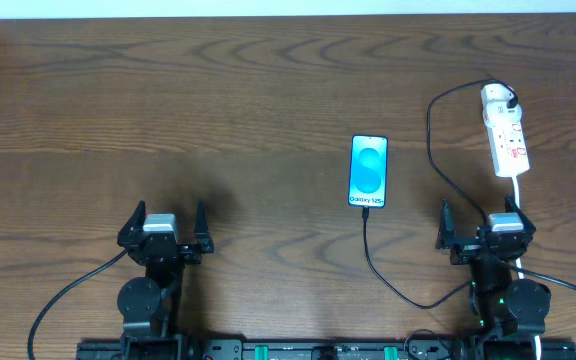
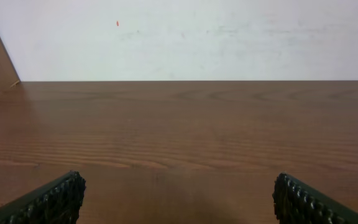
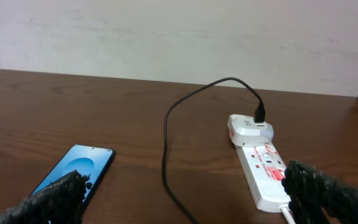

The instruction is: Plug charger to phone and switch on socket

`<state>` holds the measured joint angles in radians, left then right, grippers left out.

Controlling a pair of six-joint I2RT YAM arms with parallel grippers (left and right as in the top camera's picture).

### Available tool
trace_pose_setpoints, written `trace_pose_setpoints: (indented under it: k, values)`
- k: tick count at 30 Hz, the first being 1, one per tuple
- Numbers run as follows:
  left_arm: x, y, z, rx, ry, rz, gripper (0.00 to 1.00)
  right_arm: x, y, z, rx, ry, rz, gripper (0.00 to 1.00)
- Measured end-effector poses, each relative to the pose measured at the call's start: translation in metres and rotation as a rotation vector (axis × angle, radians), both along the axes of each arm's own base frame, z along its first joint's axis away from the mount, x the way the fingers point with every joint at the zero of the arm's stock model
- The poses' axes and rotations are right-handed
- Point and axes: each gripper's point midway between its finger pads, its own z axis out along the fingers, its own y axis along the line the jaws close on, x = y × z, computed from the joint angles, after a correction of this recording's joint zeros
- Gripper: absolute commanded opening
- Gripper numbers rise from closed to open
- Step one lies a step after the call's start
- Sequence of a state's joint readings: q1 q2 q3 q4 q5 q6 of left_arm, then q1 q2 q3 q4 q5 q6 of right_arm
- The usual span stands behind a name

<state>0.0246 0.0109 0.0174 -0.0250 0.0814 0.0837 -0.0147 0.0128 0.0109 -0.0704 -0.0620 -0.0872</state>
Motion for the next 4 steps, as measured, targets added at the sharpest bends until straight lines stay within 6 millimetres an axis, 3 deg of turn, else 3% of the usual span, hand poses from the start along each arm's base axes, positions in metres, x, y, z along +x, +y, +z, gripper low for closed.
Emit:
trace_pose_setpoints:
  k: [4]
  values:
    - [0.0,0.0,-0.0001,0.0,0.0,0.0,0.96,0.0,0.0001,0.0,0.0,0.0,0.0,0.99]
